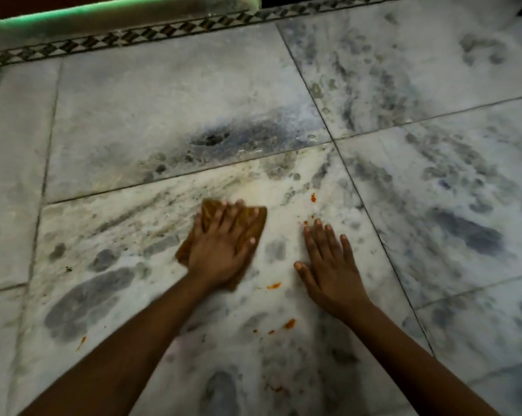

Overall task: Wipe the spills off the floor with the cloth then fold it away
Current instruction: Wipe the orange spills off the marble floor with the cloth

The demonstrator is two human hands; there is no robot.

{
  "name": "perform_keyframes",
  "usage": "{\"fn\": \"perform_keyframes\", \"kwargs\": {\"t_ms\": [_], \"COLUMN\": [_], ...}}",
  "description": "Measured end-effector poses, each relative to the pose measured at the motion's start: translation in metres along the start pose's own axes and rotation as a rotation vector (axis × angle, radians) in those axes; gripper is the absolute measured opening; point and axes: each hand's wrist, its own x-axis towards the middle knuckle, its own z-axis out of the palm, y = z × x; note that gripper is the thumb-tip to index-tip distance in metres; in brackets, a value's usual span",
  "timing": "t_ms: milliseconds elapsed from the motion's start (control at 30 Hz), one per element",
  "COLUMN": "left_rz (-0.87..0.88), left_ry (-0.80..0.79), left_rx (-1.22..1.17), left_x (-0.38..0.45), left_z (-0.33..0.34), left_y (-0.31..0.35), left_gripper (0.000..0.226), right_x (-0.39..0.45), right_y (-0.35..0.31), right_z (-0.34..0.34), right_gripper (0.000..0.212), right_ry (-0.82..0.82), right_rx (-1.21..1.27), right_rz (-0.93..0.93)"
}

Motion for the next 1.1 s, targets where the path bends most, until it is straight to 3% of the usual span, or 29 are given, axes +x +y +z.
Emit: {"fn": "perform_keyframes", "kwargs": {"t_ms": [200, 400, 700, 900, 1000, 1100], "left_rz": [-0.177, 0.068, -0.052, 0.302, 0.283, 0.164], "left_ry": [0.023, 0.026, -0.02, 0.0, -0.005, 0.007], "left_rx": [-0.065, -0.028, -0.094, -0.001, 0.022, 0.035], "left_x": [0.097, 0.017, 0.137, 0.049, 0.045, 0.096], "left_z": [-0.02, 0.004, -0.019, 0.003, 0.004, -0.007], "left_y": [0.028, 0.054, 0.092, 0.107, 0.086, 0.085], "left_gripper": [0.055, 0.061, 0.053, 0.061, 0.059, 0.059], "right_x": [0.006, 0.002, 0.002, 0.002, 0.001, 0.001], "right_y": [0.051, 0.074, 0.076, 0.075, 0.075, 0.075], "right_z": [-0.013, -0.01, -0.009, -0.011, -0.01, -0.009], "right_gripper": [0.074, 0.067, 0.064, 0.061, 0.066, 0.067], "right_ry": [0.009, 0.063, 0.126, 0.131, 0.117, 0.127], "right_rx": [0.031, 0.075, 0.098, 0.099, 0.098, 0.106], "right_rz": [0.089, 0.064, 0.036, 0.053, 0.051, 0.048]}}
